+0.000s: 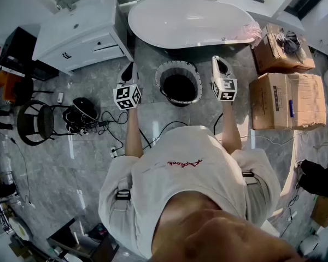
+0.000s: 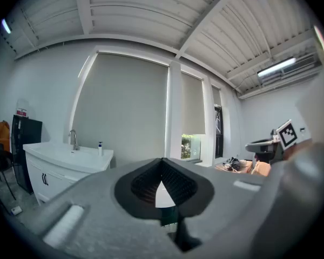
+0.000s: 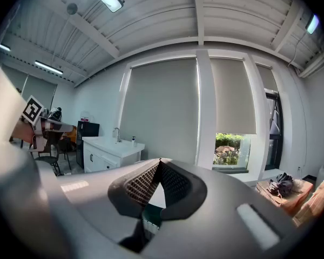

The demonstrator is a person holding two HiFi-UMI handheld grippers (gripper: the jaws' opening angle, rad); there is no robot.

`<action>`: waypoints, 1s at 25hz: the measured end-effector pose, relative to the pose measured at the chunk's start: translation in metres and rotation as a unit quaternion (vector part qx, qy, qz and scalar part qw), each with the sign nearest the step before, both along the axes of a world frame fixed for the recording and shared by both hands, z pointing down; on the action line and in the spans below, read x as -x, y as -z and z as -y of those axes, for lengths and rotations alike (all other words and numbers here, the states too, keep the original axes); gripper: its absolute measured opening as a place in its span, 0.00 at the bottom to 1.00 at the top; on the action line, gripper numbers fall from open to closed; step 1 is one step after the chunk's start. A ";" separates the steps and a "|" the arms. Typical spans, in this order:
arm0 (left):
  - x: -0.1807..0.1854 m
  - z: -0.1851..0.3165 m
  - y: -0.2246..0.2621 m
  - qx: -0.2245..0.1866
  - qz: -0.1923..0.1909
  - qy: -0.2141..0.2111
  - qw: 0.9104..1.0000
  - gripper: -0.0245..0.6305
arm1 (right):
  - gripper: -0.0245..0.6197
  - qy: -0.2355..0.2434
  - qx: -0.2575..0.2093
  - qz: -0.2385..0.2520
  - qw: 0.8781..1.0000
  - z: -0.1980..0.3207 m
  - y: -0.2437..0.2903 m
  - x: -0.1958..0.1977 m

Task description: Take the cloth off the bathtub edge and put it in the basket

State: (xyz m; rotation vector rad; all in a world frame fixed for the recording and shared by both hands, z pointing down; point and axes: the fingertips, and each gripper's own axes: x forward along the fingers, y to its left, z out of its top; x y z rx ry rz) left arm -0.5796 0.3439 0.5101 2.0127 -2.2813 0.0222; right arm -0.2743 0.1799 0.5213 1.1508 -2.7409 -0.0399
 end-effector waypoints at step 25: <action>-0.007 0.028 -0.007 0.009 0.006 -0.044 0.999 0.04 | 0.05 -0.030 -0.009 0.007 0.999 0.000 0.003 -0.005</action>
